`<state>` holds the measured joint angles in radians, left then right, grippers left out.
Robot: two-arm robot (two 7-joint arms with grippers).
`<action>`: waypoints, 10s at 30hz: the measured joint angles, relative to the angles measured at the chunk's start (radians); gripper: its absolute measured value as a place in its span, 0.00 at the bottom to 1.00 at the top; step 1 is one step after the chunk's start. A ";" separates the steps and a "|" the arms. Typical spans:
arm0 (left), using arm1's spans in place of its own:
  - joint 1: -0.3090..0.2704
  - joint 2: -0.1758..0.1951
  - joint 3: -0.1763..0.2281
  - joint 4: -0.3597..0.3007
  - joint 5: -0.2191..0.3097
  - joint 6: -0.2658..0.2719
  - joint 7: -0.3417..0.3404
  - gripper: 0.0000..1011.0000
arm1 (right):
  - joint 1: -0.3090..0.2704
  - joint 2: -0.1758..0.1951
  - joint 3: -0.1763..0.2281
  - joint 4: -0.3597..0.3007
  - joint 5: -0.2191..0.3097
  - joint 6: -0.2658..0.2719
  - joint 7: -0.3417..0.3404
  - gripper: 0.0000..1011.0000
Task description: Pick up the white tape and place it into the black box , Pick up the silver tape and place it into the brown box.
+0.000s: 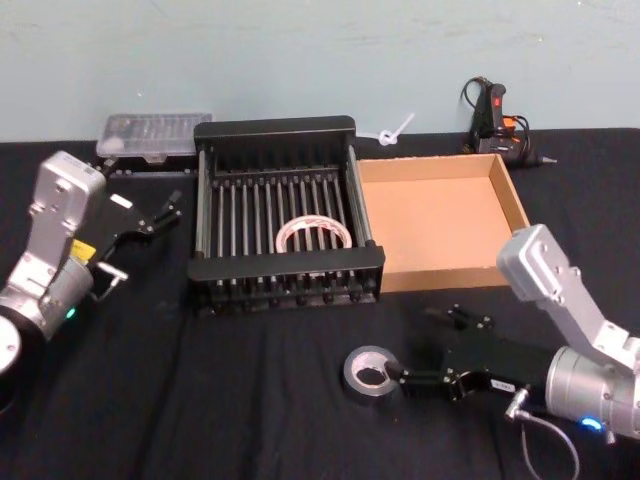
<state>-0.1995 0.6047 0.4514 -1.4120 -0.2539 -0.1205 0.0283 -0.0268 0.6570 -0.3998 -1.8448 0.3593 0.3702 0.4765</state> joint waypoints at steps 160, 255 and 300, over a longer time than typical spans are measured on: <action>0.000 0.000 0.000 0.000 0.000 0.000 0.000 0.99 | 0.270 -0.192 0.079 0.325 -0.059 0.017 -0.187 0.16; 0.000 0.000 0.000 0.000 0.000 0.000 0.000 0.99 | 0.052 -0.332 0.280 0.309 -0.283 -0.339 -0.490 0.99; 0.000 0.000 0.000 0.000 0.000 0.000 0.000 0.99 | 0.055 -0.330 0.275 0.312 -0.276 -0.334 -0.484 0.99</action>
<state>-0.1995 0.6047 0.4513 -1.4120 -0.2539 -0.1205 0.0283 0.0287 0.3272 -0.1249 -1.5324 0.0834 0.0362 -0.0076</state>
